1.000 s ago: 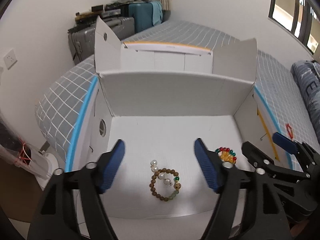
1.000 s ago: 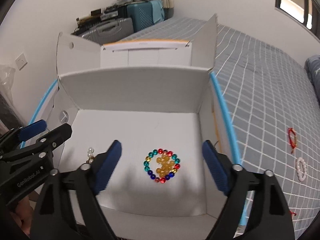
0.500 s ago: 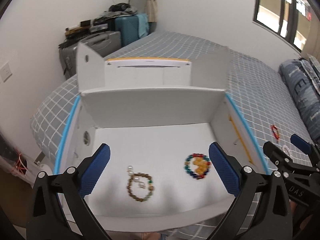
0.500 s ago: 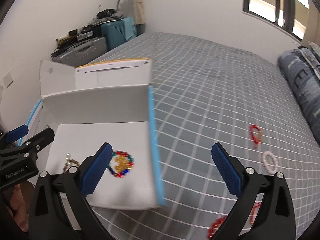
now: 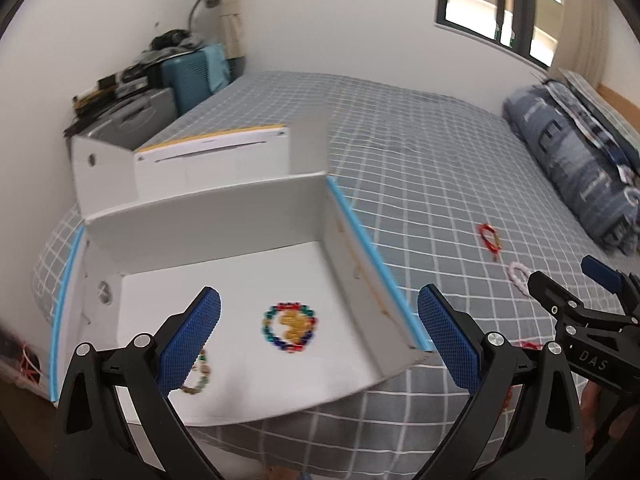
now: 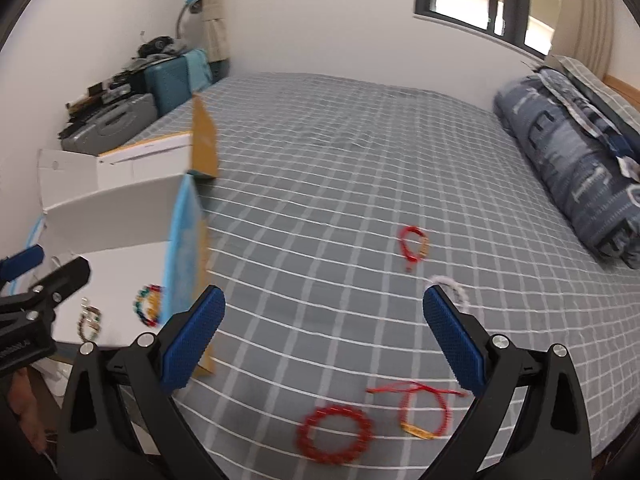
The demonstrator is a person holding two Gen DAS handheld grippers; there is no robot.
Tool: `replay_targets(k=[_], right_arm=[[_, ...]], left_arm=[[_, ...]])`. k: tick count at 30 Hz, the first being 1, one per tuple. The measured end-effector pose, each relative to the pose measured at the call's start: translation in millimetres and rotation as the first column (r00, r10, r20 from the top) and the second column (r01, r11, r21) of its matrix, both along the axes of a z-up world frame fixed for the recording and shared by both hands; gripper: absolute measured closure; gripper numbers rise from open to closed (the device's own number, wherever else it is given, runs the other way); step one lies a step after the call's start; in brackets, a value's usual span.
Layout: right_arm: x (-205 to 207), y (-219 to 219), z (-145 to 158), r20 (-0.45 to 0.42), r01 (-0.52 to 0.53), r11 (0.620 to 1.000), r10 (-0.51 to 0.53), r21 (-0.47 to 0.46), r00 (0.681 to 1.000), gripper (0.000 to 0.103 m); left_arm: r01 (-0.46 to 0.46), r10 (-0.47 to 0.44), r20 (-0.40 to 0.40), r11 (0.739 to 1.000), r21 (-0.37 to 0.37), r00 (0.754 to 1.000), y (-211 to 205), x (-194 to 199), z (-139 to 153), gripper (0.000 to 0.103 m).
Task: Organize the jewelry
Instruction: 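Move both tools back over the red bracelets on the bed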
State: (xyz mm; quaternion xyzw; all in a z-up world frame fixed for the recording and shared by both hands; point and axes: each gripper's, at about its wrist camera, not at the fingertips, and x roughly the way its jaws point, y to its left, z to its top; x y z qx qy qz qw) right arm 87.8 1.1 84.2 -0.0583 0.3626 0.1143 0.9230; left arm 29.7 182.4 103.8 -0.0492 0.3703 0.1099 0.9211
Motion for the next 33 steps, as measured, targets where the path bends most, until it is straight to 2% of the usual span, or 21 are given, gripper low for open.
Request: replay_targets(k=[4,7,9,13,16,19,26,33], right_arm=[[4.5,-32.2,-10.4,-0.023,0.044,0.999,-0.044,-0.013,0.999,0.008],[9.7,-57.4,-20.0,-0.048,0.09,0.996,-0.091,-0.014,0.995,0.008],[10.5,-67.8,-25.8,-0.061,0.109,0.994,-0.11,-0.018,0.992,0.008],[14.2,-92.9,-39.6,-0.095,0.135,0.991,-0.136,-0.019,0.986,0.008],[14.4,-108.2,-47.7,-0.105,0.152,0.988,-0.154,-0.018,0.983,0.008],[13.4,-121.1,-54.1,-0.123,0.164,0.986,-0.163,-0.008,0.979,0.008],[6.5,-137.1,-72.3,-0.16,0.146,0.989,-0.148,-0.027,0.976,0.008],[9.2,-147.8,-99.7,-0.222,0.131,0.991,-0.133,-0.021,0.966,0.008]], left_arm=[[0.031,-0.031,-0.016,0.999,0.011,0.999,-23.2,6.6,-6.7,0.006],[0.035,-0.034,-0.006,0.997,0.071,0.999,-44.0,8.2,-10.1,0.006],[0.062,-0.061,-0.016,0.995,0.08,0.998,-60.0,9.1,-12.7,0.006],[0.138,-0.135,-0.055,0.989,0.046,0.989,-88.3,15.3,-24.2,0.006],[0.172,-0.168,-0.078,0.984,0.048,0.983,-104.8,19.8,-34.2,0.006],[0.217,-0.215,-0.11,0.976,0.006,0.97,-118.4,26.4,-44.8,0.006],[0.248,-0.249,-0.162,0.968,-0.027,0.955,-137.6,37.9,-66.3,0.006],[0.283,-0.288,-0.231,0.958,-0.055,0.929,-153.5,46.5,-99.7,0.006]])
